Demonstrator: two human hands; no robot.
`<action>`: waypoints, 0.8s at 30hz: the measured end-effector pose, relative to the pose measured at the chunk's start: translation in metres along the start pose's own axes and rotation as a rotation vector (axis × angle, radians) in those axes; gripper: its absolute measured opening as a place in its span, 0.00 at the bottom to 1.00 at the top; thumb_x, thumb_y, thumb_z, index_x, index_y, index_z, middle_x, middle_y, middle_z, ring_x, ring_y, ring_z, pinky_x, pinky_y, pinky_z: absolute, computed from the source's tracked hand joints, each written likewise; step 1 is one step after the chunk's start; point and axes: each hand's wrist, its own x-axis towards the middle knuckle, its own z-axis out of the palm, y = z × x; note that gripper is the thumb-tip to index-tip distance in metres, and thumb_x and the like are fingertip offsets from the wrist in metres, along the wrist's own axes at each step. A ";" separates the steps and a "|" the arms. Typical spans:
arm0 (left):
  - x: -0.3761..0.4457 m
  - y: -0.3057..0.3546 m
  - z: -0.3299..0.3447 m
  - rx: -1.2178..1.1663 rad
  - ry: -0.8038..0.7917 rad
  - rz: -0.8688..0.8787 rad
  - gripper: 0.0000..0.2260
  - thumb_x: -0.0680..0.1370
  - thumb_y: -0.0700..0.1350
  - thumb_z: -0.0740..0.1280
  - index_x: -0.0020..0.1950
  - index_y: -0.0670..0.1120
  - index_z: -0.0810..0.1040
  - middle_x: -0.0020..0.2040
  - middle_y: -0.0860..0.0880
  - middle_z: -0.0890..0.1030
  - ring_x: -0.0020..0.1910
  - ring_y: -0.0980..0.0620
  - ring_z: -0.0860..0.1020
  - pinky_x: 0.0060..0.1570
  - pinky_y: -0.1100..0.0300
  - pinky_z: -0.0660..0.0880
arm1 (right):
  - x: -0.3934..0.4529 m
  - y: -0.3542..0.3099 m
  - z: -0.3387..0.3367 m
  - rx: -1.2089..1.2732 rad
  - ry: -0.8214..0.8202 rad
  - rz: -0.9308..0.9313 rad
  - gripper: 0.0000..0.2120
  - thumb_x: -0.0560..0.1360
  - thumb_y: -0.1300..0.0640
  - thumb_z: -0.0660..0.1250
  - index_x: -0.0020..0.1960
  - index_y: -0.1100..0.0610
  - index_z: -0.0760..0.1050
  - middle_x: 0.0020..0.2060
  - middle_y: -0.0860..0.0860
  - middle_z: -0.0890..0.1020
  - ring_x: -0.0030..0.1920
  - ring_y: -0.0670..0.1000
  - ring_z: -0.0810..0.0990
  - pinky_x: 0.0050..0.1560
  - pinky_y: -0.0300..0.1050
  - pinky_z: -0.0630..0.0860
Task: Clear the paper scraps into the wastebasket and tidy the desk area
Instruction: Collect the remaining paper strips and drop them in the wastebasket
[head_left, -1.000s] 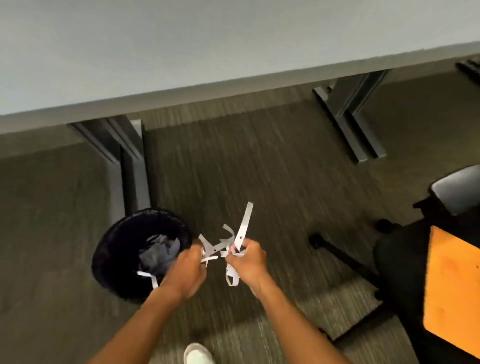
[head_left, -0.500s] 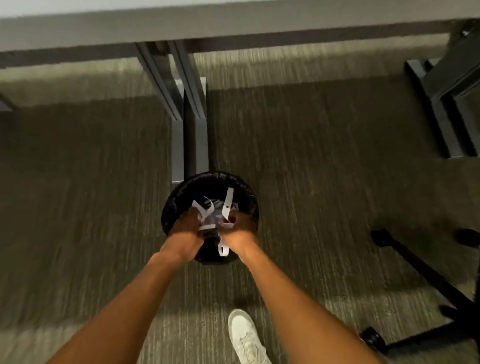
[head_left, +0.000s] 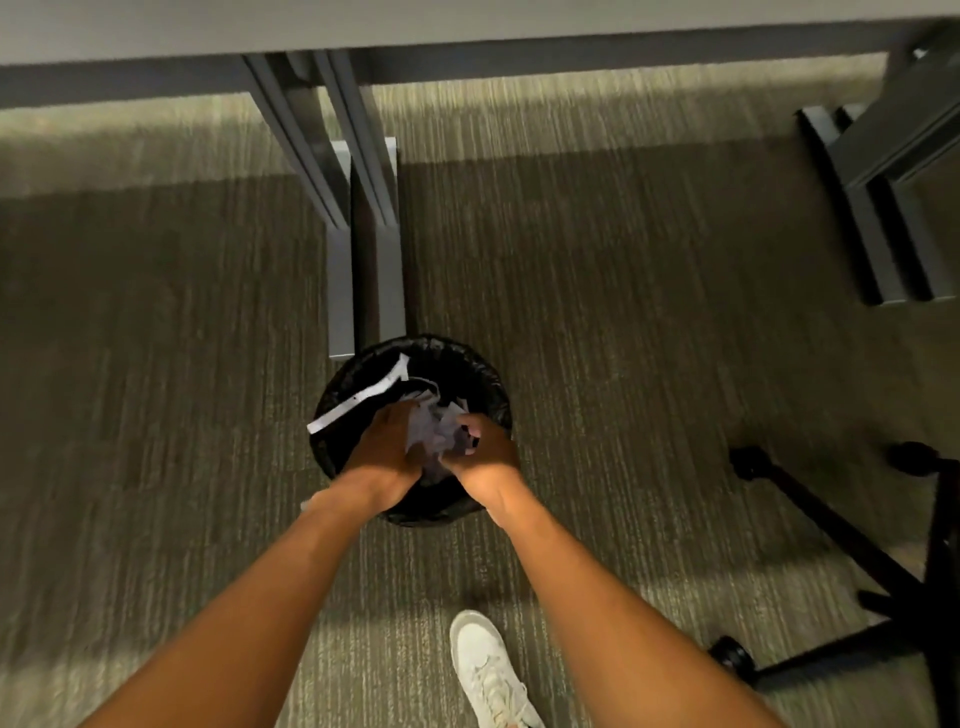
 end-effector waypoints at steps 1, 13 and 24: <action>0.001 0.005 0.002 0.000 -0.002 0.010 0.26 0.79 0.42 0.65 0.76 0.44 0.62 0.74 0.41 0.67 0.73 0.42 0.65 0.71 0.53 0.64 | -0.001 0.003 -0.006 -0.002 0.005 0.003 0.16 0.71 0.64 0.72 0.58 0.62 0.77 0.56 0.58 0.82 0.56 0.56 0.81 0.50 0.42 0.75; -0.014 0.090 0.069 0.062 -0.119 0.114 0.22 0.80 0.41 0.63 0.73 0.41 0.64 0.70 0.39 0.70 0.70 0.40 0.68 0.69 0.53 0.67 | -0.018 0.054 -0.117 0.148 0.178 0.152 0.18 0.71 0.64 0.72 0.60 0.55 0.77 0.59 0.53 0.79 0.56 0.50 0.78 0.50 0.33 0.70; -0.034 0.286 0.159 0.206 -0.204 0.334 0.23 0.80 0.46 0.64 0.74 0.44 0.64 0.67 0.39 0.72 0.68 0.40 0.71 0.68 0.47 0.68 | -0.096 0.133 -0.313 0.223 0.437 0.149 0.22 0.71 0.59 0.73 0.64 0.53 0.73 0.62 0.54 0.75 0.52 0.52 0.80 0.49 0.41 0.75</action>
